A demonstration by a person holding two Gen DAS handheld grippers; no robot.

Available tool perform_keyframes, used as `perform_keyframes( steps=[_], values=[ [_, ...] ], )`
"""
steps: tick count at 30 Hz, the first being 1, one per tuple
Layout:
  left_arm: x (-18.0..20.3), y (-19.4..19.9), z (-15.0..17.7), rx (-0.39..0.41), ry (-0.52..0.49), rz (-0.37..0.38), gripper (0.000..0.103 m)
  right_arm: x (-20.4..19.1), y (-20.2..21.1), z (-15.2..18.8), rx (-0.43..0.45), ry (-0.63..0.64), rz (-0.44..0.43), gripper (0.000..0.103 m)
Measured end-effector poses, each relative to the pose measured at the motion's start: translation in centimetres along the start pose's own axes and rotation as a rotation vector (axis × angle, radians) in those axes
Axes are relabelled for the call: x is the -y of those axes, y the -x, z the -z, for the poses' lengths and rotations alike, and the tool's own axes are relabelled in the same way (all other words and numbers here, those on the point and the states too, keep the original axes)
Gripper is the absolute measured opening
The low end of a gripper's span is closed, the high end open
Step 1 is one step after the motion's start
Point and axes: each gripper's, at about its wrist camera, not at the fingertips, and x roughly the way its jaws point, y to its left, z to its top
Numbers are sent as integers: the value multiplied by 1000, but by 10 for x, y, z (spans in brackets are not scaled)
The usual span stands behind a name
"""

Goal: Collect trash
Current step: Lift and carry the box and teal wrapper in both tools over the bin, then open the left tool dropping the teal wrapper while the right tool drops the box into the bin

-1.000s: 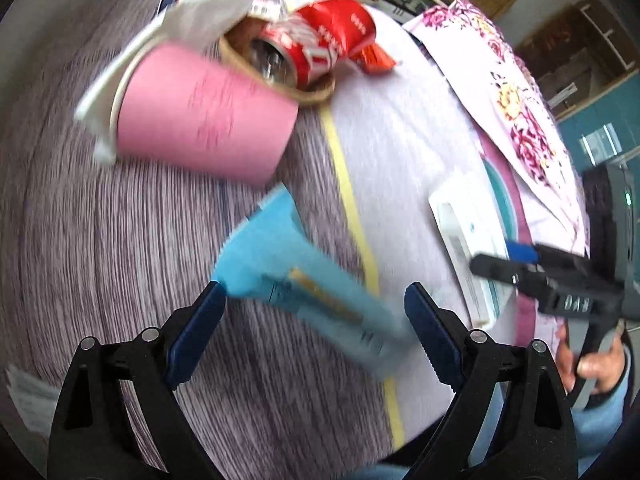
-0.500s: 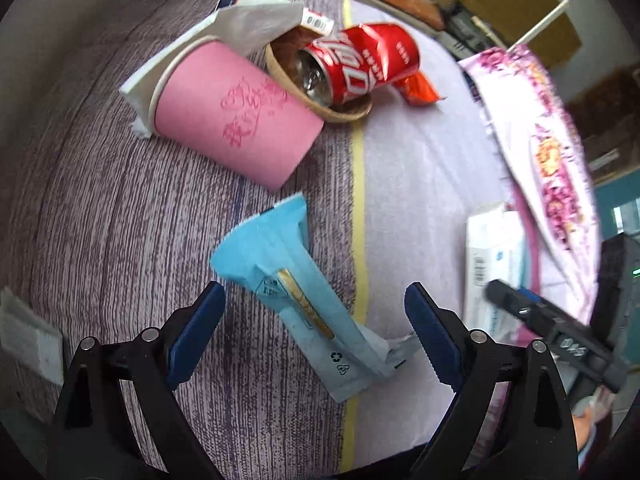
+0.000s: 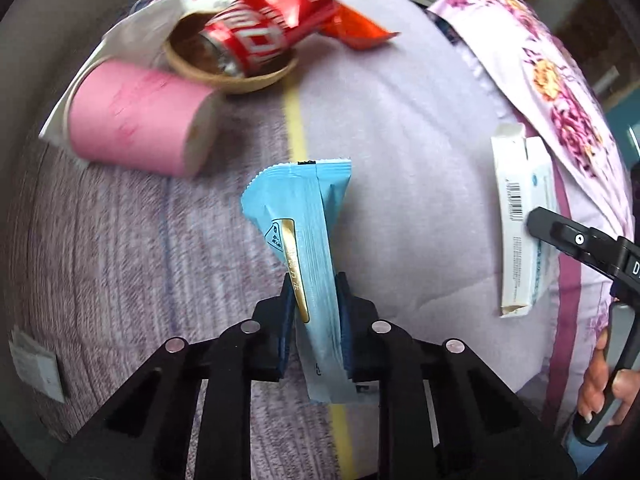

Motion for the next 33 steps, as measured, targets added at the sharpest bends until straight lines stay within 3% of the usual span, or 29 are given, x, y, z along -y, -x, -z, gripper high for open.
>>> perform_keyframes(
  steps=[14,21,33],
  values=[
    [58,11,-40,57,-144,25,20,37,34,-11,95,-101,-24,67],
    [113,4,-64,66,-231,66,20,68,60,-19,172,-164,-8,67],
    [208,-17,-77,40,-394,152,20,149,113,-16,294,-310,69,67]
  ],
)
